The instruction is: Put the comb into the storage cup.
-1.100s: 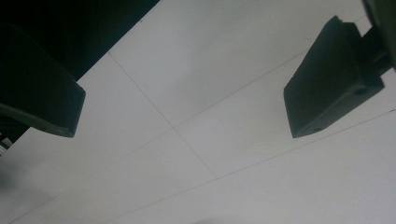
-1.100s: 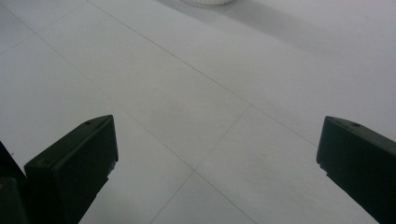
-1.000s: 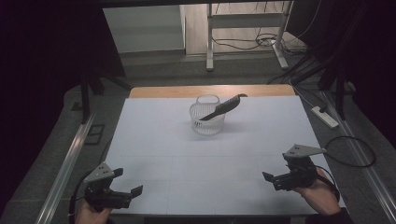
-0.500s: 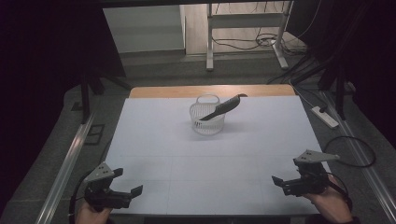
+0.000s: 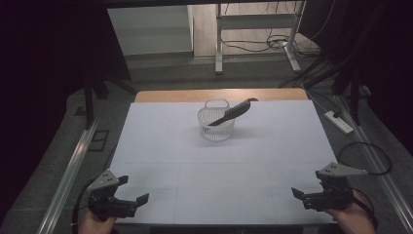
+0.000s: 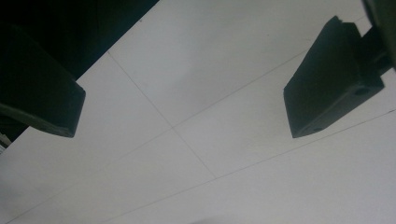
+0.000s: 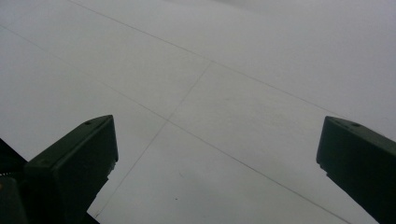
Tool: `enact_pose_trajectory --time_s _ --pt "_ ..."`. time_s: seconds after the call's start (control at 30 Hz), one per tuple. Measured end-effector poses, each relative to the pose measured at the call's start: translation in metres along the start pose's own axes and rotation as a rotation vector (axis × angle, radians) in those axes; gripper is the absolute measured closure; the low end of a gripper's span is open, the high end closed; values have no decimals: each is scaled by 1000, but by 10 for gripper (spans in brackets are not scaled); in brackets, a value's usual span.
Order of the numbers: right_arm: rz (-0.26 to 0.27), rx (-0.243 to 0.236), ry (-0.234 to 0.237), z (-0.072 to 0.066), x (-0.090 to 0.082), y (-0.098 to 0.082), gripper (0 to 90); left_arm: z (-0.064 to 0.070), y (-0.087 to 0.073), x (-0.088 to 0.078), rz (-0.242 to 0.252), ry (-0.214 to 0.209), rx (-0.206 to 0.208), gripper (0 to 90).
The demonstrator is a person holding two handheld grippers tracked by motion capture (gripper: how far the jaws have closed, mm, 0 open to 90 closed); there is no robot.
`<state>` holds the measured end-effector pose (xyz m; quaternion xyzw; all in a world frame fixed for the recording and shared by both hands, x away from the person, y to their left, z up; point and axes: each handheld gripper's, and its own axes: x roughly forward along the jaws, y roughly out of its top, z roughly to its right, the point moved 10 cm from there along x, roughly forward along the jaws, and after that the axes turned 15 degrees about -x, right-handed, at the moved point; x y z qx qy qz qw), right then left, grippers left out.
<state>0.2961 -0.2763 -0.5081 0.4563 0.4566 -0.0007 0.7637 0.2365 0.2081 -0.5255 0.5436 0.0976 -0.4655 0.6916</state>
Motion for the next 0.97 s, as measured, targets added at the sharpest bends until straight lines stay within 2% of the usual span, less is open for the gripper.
enact_pose_trajectory --time_s 0.37,0.77,0.97 --pt "-6 26 -13 2 -7 -8 0 -2 0 -2 8 19 3 0" --pt "-63 26 -43 4 -9 -17 0 -5 -1 -3 10 36 -1 0" --pt "-97 4 -45 3 -7 -20 0 -5 0 -3 7 38 2 0"
